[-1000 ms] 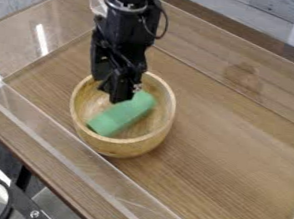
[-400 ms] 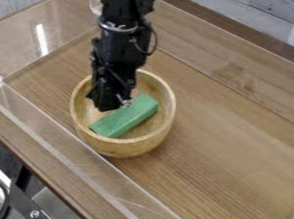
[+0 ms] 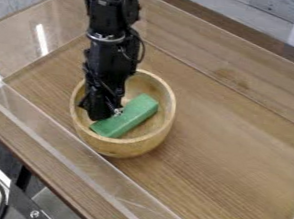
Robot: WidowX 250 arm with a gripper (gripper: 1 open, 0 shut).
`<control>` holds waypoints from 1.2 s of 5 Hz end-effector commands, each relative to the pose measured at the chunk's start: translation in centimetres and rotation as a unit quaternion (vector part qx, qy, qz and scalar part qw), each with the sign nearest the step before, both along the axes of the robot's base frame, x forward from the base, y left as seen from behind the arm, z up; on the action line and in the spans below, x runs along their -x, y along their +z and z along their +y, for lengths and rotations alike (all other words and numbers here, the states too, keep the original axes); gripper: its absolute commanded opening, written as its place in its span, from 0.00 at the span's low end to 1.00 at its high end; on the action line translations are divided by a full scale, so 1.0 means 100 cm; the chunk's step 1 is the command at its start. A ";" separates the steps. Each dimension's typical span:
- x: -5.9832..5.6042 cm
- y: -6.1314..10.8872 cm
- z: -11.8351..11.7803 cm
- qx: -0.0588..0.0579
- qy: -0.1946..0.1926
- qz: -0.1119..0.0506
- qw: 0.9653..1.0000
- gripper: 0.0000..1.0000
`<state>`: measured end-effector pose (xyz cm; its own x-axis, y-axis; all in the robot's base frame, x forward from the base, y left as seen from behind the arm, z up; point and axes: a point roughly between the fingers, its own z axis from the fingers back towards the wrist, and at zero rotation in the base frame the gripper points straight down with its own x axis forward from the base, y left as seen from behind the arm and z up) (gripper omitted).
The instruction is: Remove the green block from inside the brown bowl and put it on the table
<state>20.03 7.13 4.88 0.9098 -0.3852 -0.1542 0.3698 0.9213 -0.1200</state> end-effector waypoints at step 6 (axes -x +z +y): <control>-0.027 0.048 0.029 0.031 -0.005 -0.020 0.999 0.00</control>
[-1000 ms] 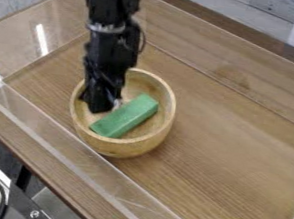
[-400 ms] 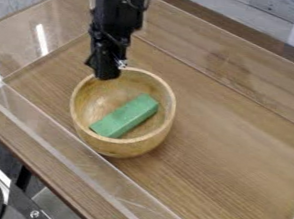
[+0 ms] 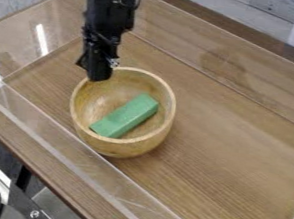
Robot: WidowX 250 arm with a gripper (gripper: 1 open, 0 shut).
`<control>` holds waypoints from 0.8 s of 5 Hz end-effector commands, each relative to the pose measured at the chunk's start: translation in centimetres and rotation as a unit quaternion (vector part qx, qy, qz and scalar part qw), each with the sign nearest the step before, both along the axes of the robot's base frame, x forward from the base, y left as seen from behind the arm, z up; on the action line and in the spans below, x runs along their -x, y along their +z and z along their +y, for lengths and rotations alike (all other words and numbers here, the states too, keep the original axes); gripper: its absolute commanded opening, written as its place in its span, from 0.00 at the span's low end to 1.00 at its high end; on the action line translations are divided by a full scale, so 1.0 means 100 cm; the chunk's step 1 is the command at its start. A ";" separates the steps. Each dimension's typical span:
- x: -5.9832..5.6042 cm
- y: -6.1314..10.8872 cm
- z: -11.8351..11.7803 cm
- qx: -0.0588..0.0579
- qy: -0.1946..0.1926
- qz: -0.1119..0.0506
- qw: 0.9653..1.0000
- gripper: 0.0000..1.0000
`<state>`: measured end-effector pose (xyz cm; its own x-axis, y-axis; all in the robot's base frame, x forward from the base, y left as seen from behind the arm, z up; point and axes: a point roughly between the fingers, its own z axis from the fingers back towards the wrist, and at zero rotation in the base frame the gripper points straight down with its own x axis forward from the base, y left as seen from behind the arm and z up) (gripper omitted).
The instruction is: Remove the green block from inside the brown bowl and put it on the table
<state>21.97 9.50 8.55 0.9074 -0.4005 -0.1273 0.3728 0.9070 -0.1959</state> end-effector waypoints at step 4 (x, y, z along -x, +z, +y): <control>0.005 0.005 -0.002 -0.019 -0.007 -0.059 0.998 0.00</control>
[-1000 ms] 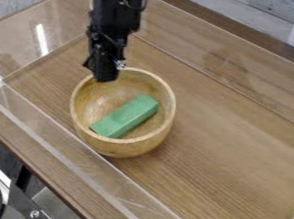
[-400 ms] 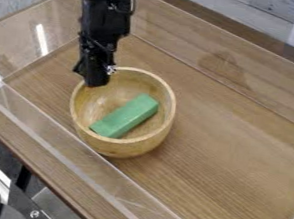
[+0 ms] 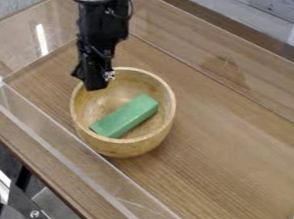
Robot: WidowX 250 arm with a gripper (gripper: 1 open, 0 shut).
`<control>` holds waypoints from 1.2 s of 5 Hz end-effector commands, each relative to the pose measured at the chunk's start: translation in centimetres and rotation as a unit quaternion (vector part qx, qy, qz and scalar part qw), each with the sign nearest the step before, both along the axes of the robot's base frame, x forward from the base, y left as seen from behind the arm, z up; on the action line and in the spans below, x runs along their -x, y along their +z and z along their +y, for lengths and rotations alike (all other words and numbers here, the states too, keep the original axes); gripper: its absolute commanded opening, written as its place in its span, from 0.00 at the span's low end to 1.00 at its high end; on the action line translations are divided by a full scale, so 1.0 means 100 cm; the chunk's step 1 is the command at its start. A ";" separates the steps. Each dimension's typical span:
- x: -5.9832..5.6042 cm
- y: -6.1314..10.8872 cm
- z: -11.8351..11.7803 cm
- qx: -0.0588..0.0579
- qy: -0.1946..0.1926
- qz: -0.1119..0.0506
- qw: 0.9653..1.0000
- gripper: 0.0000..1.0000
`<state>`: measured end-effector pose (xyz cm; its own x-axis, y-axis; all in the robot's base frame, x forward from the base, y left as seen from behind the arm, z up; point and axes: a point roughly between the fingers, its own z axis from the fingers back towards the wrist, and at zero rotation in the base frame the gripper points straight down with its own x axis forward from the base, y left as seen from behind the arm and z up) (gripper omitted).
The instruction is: Remove the green block from inside the brown bowl and put it on the table
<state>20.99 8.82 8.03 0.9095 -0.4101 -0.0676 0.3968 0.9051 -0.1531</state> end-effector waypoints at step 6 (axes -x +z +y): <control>-0.008 -0.011 0.023 0.004 -0.043 -0.042 0.998 0.00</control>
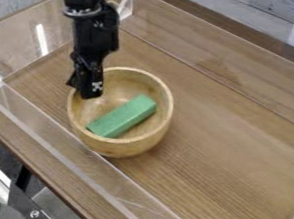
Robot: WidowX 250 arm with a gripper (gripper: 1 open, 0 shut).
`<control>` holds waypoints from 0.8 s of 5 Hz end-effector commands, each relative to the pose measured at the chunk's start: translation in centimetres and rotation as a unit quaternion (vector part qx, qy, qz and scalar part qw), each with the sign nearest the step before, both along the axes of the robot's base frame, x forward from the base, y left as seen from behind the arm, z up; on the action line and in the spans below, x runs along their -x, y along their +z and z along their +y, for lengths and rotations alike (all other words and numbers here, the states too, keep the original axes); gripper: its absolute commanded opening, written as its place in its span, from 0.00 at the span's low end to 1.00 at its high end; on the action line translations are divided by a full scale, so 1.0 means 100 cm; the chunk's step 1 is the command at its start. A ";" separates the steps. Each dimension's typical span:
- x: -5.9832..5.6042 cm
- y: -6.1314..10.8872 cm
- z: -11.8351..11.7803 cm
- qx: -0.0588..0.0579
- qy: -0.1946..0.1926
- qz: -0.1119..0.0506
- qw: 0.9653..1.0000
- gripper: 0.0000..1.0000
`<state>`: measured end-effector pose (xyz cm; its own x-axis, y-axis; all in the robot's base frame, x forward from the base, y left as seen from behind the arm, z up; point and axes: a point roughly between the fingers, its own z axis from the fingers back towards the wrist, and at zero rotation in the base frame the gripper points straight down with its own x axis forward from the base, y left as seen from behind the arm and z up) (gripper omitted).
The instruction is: Remove the green block from inside the brown bowl and put it on the table
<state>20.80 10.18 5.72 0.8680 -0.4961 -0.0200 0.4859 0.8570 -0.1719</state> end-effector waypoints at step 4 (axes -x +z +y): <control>-0.011 -0.001 0.015 0.019 -0.021 -0.023 0.999 0.00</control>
<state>21.20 10.82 4.56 0.8416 -0.5398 0.0170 0.5293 0.8181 -0.2250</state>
